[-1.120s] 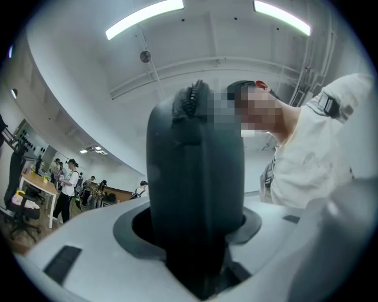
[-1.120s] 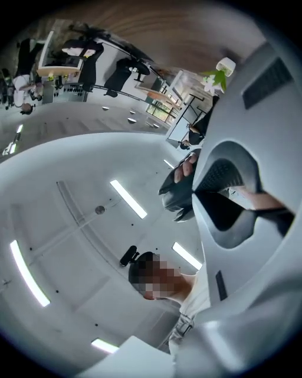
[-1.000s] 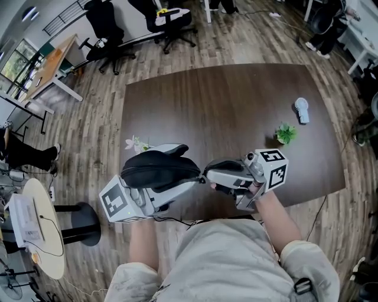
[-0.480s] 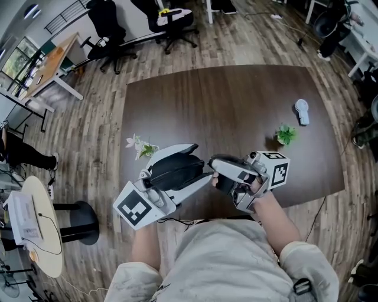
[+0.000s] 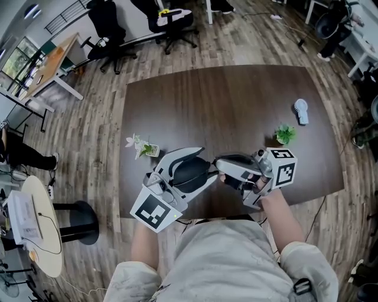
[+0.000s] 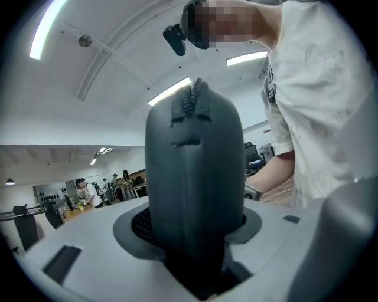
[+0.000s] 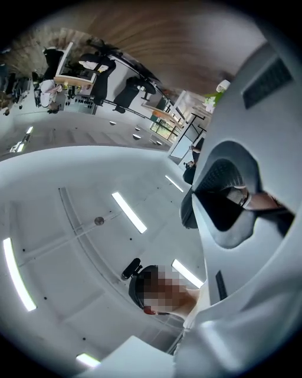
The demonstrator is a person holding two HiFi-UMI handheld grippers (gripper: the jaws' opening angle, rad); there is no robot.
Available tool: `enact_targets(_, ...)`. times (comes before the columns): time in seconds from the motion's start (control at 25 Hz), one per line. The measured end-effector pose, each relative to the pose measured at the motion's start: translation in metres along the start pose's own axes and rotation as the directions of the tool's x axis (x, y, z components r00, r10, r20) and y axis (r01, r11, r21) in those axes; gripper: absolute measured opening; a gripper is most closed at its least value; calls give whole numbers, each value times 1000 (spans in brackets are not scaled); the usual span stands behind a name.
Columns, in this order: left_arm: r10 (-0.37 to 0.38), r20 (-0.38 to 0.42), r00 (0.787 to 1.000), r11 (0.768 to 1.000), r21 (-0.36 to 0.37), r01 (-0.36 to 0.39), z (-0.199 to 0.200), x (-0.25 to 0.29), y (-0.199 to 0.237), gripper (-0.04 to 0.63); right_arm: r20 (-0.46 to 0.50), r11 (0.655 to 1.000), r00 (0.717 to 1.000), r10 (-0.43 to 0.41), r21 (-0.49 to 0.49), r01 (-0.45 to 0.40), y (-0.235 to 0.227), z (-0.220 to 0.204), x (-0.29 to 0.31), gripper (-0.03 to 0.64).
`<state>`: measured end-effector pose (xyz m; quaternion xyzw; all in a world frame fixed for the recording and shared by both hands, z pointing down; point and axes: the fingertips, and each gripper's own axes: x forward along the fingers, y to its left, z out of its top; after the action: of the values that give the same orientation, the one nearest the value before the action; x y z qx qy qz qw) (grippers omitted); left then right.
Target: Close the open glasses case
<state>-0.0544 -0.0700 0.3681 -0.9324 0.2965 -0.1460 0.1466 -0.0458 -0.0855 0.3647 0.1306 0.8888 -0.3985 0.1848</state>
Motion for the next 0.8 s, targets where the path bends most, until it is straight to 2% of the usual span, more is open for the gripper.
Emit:
enact_targets(0.08, 14, -23, 1000, 1000, 15, -13, -4, 3, -3, 242, 2, 1000, 1000, -2, -3, 2, 4, 0, -3, 6)
enact_targets(0.2, 37, -96, 995, 998, 44, -33, -31, 13, -6, 244, 36, 998, 997, 70, -6, -69, 22, 9, -4, 2)
enact_targets(0.24, 39, -115, 993, 999, 36, -35, -42, 14, -7, 244, 24, 997, 997, 66, -30, -66, 27, 10, -2, 3)
enact_targets(0.4, 59, -188, 980, 998, 24, -56, -65, 16, -6, 245, -40, 993, 999, -36, -113, 31, 25, 7, 3, 4)
enact_targets(0.48, 81, -261, 962, 996, 48, -71, -77, 17, -1, 244, -56, 980, 991, -121, -167, 110, 19, 7, 3, 4)
enact_targets(0.6, 109, -384, 917, 993, 83, -83, -100, 17, 8, 244, -95, 943, 968, -232, -264, 200, 13, 4, 11, 5)
enact_targets(0.72, 127, -444, 887, 991, 87, -98, -112, 15, 14, 244, -127, 911, 945, -300, -331, 245, 8, 1, 18, 8)
enact_targets(0.8, 132, -468, 874, 991, 85, -104, -117, 15, 16, 244, -136, 903, 938, -318, -345, 256, 5, 0, 20, 8)
